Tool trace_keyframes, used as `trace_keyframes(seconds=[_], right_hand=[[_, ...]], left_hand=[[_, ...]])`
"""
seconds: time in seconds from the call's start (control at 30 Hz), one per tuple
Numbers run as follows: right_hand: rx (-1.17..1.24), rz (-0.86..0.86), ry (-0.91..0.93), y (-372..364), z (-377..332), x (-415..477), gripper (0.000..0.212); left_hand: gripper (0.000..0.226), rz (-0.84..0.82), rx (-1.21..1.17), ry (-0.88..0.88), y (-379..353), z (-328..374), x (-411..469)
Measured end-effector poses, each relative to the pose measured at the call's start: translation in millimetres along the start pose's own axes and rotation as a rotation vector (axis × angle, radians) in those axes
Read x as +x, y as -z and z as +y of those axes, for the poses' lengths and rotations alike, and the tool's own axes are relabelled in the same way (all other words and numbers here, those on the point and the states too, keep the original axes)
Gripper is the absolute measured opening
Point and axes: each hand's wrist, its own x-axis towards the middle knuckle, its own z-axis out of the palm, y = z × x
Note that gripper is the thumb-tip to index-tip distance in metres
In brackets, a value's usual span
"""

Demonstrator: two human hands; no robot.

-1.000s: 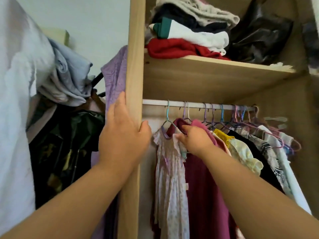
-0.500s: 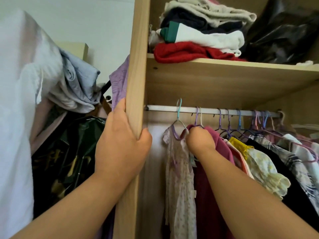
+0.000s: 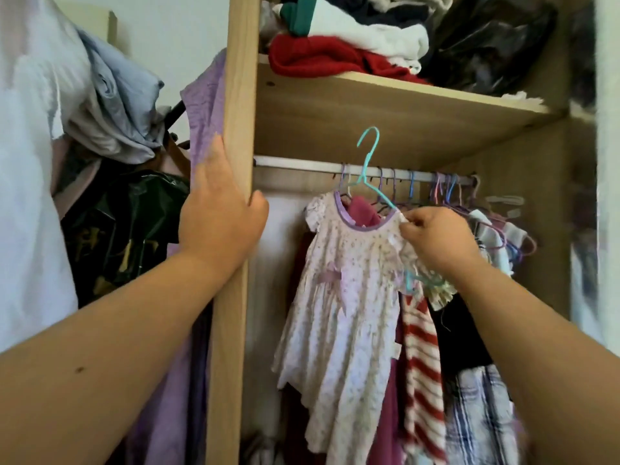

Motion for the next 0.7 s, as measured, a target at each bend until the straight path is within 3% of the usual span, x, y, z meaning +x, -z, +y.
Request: trace_keyframes(seconds=[0.13,0.23,0.37,0.43,0.6,0.7], right_hand=[[0.005,-0.047,0.012,44,28,-52,0.014],[-0.004,-0.106,0.003,74,37,-99,0.01],[-0.008,-0.182,-0.088,107,33,-167,0.011],[-0.043,-0.175,-0.112,120,25,-197,0.025],[-0.109,-0.149,-0.293,148,-2,-270,0.034],[-0.183,-0.117,-0.449,157,-30,-320,0.016]], left_hand=[[0.1,-0.083,0.309,-0.174,-4,7,-15],[0.093,-0.208,0.26,-0.371,-19,18,-37],[0.084,-0.684,-0.166,-0.415,-59,36,-87],[0.08,-0.843,-0.33,-0.381,-77,41,-114],[0.053,-0.954,-0.739,-0.302,-99,46,-180],[0.03,-0.994,-0.913,-0.272,-97,48,-218]])
